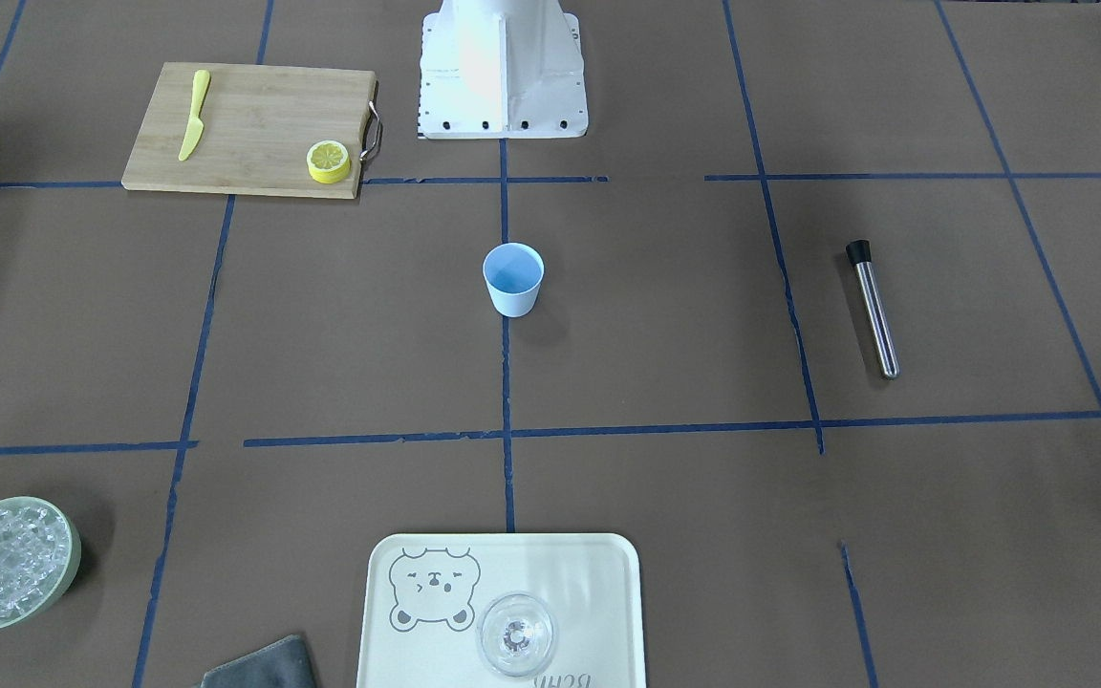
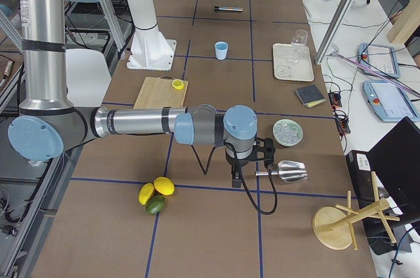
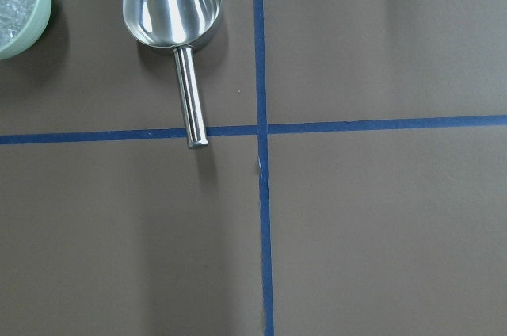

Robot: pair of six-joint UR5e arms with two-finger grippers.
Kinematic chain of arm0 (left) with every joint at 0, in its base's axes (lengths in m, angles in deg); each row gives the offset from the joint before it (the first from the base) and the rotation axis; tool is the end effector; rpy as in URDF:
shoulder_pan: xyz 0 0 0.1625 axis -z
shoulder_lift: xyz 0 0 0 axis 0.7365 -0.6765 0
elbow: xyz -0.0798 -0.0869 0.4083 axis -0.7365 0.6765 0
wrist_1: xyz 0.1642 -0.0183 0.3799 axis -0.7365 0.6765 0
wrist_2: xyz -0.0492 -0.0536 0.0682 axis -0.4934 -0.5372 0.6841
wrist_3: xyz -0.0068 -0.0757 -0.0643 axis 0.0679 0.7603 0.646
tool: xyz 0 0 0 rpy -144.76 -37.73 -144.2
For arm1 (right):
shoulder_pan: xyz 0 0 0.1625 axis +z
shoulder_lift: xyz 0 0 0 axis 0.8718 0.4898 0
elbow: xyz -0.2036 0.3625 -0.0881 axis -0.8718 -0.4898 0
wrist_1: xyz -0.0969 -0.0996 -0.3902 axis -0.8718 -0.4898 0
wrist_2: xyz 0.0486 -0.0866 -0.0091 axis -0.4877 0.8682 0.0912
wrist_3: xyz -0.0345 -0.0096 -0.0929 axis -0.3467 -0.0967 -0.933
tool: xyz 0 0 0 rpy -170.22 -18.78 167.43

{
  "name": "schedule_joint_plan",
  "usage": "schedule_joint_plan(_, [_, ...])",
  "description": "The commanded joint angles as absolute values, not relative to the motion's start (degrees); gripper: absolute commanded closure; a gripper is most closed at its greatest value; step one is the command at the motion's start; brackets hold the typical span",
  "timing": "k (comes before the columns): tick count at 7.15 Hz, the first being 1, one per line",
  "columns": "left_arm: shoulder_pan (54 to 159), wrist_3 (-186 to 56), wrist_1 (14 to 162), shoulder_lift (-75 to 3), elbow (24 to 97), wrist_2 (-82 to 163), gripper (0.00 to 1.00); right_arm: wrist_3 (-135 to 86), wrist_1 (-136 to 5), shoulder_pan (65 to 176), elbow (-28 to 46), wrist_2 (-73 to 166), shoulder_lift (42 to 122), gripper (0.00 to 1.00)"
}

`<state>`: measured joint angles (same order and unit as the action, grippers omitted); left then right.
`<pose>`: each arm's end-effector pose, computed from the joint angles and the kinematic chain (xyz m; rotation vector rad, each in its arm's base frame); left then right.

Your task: Squeeze lemon into cup

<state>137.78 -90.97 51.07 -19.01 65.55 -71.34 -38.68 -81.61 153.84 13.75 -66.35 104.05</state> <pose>-0.0677 -0.5067 0.5999 0.0579 0.7613 0.1744 0.0881 -0.4738 0.6141 0.0516 -0.8007 0.0743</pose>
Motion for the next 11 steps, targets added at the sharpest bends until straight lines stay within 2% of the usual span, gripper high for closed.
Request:
schedule_joint_plan(1, [137.8, -91.0, 51.7, -19.2, 66.0, -71.3, 0.0, -37.8, -81.5, 153.8, 13.8, -66.6, 103.8, 0.0])
schedule_joint_plan(4, [137.4, -90.4, 51.9, -20.1, 73.6, -71.5, 0.0, -37.5, -81.0, 152.3, 14.8, -66.6, 103.5, 0.0])
schedule_joint_plan(5, [137.3, -90.4, 53.1, -20.3, 73.9, -76.1, 0.0, -37.6, -81.7, 152.2, 15.9, -67.1, 100.2, 0.0])
schedule_joint_plan(8, [128.8, -72.7, 67.6, -20.0, 74.0, -77.3, 0.0, -37.0, -78.6, 149.0, 15.5, -67.4, 102.7, 0.0])
schedule_joint_plan(9, [126.0, -69.8, 69.0, -20.1, 74.0, -77.2, 0.0, -32.0, -77.8, 146.9, 19.1, -67.7, 102.6, 0.0])
schedule_joint_plan(11, [124.8, -68.8, 70.9, -20.1, 73.3, -75.9, 0.0, -16.9, -77.2, 137.3, 30.7, -66.4, 102.5, 0.0])
